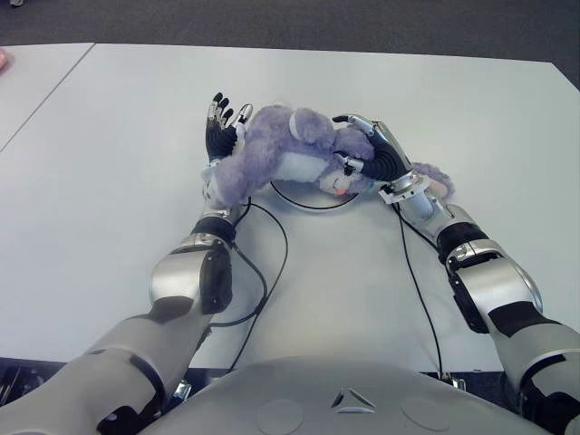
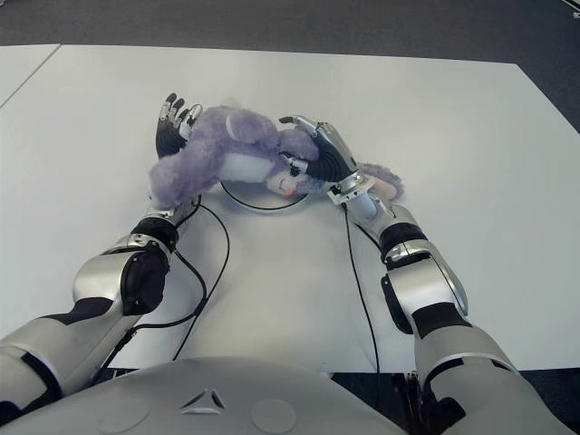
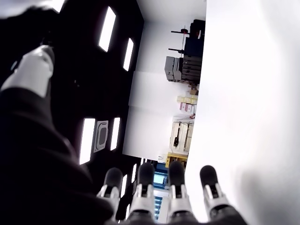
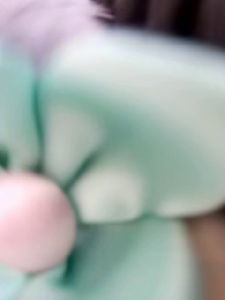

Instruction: Put the doll into the plate.

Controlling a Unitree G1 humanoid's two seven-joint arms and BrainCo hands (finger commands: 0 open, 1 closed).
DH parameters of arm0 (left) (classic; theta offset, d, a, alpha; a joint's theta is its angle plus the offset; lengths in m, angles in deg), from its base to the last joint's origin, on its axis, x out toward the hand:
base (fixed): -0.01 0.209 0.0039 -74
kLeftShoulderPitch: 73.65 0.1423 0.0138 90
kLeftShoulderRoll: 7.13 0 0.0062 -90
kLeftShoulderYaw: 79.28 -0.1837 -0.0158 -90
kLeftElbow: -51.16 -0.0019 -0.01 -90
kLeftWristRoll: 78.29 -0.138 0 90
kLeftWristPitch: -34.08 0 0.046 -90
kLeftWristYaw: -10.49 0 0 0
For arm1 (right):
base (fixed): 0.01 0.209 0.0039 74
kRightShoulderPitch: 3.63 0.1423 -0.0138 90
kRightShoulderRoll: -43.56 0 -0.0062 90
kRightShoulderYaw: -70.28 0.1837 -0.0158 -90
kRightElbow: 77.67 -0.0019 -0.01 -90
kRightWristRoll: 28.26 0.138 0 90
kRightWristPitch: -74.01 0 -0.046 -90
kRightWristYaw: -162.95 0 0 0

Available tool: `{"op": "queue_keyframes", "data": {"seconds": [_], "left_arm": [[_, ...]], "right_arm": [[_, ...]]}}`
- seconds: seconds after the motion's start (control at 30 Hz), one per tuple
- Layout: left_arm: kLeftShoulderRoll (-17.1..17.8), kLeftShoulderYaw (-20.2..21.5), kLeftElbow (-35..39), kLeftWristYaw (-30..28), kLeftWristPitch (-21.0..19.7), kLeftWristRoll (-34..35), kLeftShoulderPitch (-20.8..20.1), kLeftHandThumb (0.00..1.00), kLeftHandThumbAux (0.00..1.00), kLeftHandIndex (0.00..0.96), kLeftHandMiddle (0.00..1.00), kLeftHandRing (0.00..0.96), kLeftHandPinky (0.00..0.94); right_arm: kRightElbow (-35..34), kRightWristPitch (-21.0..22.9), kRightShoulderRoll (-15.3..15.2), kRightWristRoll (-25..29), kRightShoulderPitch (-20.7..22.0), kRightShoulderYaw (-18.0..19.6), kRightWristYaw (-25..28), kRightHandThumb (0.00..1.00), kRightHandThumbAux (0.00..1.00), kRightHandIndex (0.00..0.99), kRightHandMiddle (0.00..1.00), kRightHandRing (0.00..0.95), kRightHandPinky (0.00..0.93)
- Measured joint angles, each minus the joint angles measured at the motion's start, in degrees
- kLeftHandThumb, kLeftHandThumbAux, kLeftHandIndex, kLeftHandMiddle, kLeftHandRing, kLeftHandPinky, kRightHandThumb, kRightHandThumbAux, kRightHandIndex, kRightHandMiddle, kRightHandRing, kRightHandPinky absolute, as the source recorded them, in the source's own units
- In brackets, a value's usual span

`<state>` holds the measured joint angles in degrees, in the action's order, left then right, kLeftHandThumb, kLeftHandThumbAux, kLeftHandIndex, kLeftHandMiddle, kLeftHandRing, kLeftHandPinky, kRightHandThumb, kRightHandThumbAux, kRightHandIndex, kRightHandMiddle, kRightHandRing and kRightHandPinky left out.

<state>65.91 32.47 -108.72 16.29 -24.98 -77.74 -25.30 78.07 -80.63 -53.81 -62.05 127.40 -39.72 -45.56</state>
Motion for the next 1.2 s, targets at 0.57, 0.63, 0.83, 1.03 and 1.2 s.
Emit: {"op": "queue_keyframes", "data": {"seconds": [0.57,0.63,0.83,1.03,1.2], "left_arm": [[0.01,-0.27,0.00,0.02,-0.12,-0.11,0.00,0.000,0.637,0.050,0.107,0.098,0.089],[0.01,-0.28,0.00,0.02,-0.13,-0.11,-0.01,0.000,0.637,0.051,0.109,0.100,0.093],[0.00,-0.29,0.00,0.11,-0.14,-0.12,-0.04,0.000,0.629,0.054,0.111,0.104,0.097],[0.00,-0.39,0.00,0.58,-0.18,-0.21,-0.04,0.000,0.619,0.056,0.115,0.107,0.101],[0.00,-0.46,0.00,0.71,-0.23,-0.37,-0.05,0.000,0.615,0.054,0.114,0.106,0.099]], "right_arm": [[3.09,6.47,0.71,0.60,1.19,0.45,-0.37,0.082,0.382,0.000,0.000,0.000,0.000],[3.56,7.14,0.96,0.92,1.57,0.68,0.02,0.091,0.376,0.000,0.000,0.000,0.000],[4.55,8.99,1.67,2.29,2.38,1.32,1.41,0.113,0.364,0.000,0.000,0.000,0.000],[5.54,10.45,2.07,3.11,2.98,2.07,2.82,0.116,0.357,0.000,0.000,0.000,0.000],[6.06,11.37,2.14,3.88,3.39,2.91,3.93,0.115,0.363,0.000,0.000,0.000,0.000]]}}
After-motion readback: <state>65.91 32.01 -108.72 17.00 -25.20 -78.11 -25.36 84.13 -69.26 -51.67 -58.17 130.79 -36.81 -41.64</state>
